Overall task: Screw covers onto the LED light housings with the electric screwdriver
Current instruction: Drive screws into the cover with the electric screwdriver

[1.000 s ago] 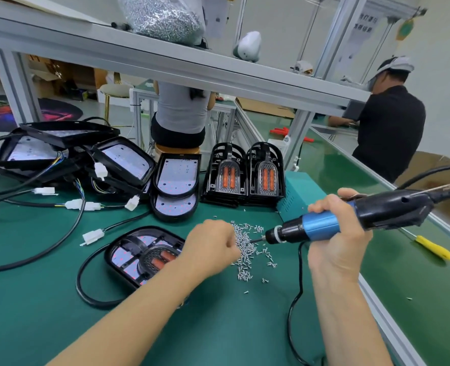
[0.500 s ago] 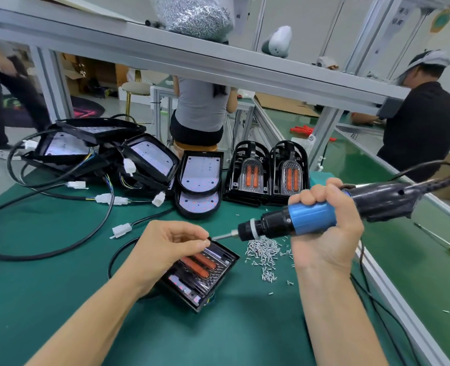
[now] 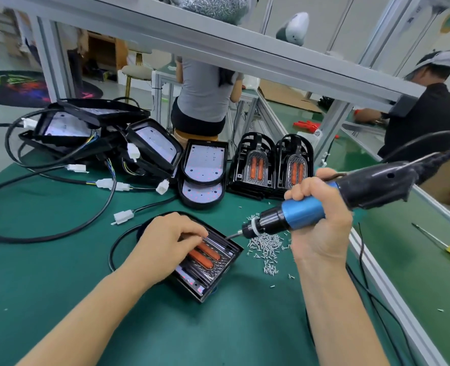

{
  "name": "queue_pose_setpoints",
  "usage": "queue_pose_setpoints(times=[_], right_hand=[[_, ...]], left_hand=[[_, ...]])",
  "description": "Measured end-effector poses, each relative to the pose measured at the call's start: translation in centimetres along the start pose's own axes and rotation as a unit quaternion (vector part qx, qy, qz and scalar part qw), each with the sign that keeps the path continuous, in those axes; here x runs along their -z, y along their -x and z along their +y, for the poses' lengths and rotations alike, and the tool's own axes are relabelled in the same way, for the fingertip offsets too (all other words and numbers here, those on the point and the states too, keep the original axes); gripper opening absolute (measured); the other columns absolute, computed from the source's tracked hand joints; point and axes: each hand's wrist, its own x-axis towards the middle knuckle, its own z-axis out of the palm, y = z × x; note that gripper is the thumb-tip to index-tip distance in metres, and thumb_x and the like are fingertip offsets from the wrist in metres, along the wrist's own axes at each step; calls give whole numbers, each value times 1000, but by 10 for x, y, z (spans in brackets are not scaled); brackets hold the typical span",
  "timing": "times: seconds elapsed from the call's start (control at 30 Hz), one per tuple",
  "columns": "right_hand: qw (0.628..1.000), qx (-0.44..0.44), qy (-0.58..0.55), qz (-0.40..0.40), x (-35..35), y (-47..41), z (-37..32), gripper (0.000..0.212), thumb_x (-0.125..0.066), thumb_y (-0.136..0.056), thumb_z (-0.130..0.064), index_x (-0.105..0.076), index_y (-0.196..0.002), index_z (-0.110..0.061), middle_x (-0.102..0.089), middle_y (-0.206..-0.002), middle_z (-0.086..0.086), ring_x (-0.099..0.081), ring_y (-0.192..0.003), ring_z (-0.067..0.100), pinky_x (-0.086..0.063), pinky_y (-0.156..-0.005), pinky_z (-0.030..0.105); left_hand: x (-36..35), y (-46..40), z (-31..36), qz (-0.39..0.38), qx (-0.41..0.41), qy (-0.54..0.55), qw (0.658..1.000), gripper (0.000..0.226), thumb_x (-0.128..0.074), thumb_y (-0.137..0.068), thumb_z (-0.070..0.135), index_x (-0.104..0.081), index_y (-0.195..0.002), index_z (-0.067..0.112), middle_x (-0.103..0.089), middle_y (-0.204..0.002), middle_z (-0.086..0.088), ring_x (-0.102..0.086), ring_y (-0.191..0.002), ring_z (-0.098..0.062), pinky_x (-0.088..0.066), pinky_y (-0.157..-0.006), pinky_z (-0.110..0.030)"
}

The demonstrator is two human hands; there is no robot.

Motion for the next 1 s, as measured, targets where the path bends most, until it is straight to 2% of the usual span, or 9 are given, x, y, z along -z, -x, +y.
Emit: queue_pose_setpoints(times=[0.13, 0.23, 0.37, 0.5, 0.6, 0.67, 0.83, 0.93, 1.0], right_hand=[[996, 16, 82, -14, 3, 0, 12, 29, -57, -70, 5, -61, -74, -23, -54, -58, -3, -50, -52, 17, -42, -56, 26], [994, 7, 109, -17, 3, 2, 19, 28, -60, -68, 1, -62, -71, -26, -54, -56, -2, -49, -55, 21, -41, -56, 26], [992, 2, 125, -25, 2, 2, 20, 26, -60, -68, 1, -61, -72, -25, -53, -56, -2, -47, -56, 22, -41, -57, 28], [992, -3, 123, -26, 1, 1, 18, 25, -60, -67, 0, -62, -70, -25, -51, -54, -1, -46, -54, 23, -42, -56, 27], [992, -5, 123, -30, 3, 1, 19, 26, -60, -68, 0, -62, -69, -26, -52, -54, -2, -47, -54, 22, -42, -56, 28], [991, -7, 125, -36, 4, 1, 19, 28, -60, -68, -1, -62, -66, -28, -54, -58, -5, -47, -57, 22, -41, -58, 29], [990, -14, 127, -64, 8, 0, 17, 16, -68, -64, -9, -62, -63, -24, -59, -71, 1, -47, -62, 25, -41, -63, 32], [993, -17, 106, -50, 13, 1, 17, 20, -63, -70, -2, -62, -65, -22, -56, -69, 3, -49, -59, 22, -41, -62, 31], [996, 2, 81, -27, 16, 2, 14, 27, -61, -71, 0, -63, -64, -26, -56, -67, -2, -50, -58, 17, -42, -61, 30]], left_hand=[[-11, -2, 5, -7, -76, -103, 992, 13, -65, -87, 13, -75, -89, 21, -67, -88, 9, -55, -92, -18, -40, -88, -38], [-18, -7, 10, -21, -87, -138, 986, 16, -60, -91, 17, -75, -95, 22, -67, -96, 8, -57, -94, -17, -38, -88, -34], [-25, -10, 9, -33, -50, -125, 990, 19, -57, -92, 17, -74, -96, 24, -67, -94, 11, -60, -84, -9, -37, -78, -20], [-28, -10, 5, -42, -28, -104, 993, 19, -56, -92, 15, -72, -96, 24, -59, -86, 15, -54, -75, -3, -42, -80, -23], [-29, -9, 3, -34, -31, -111, 993, 18, -58, -91, 15, -72, -96, 25, -61, -87, 15, -54, -87, -6, -42, -82, -29], [-29, -10, 1, -39, -30, -118, 992, 17, -58, -91, 16, -72, -95, 26, -63, -89, 15, -55, -88, -6, -41, -83, -30], [-30, -10, 0, -50, -22, -117, 992, 19, -59, -90, 16, -70, -90, 31, -61, -87, 14, -60, -75, -4, -42, -80, -25], [-27, -11, 2, -62, -5, -83, 995, 26, -60, -90, 12, -66, -82, 35, -59, -83, 12, -64, -58, -3, -49, -74, -26], [-26, -12, 4, -57, 6, -54, 997, 31, -60, -89, 7, -62, -76, 35, -61, -84, 7, -66, -58, -7, -53, -67, -26]])
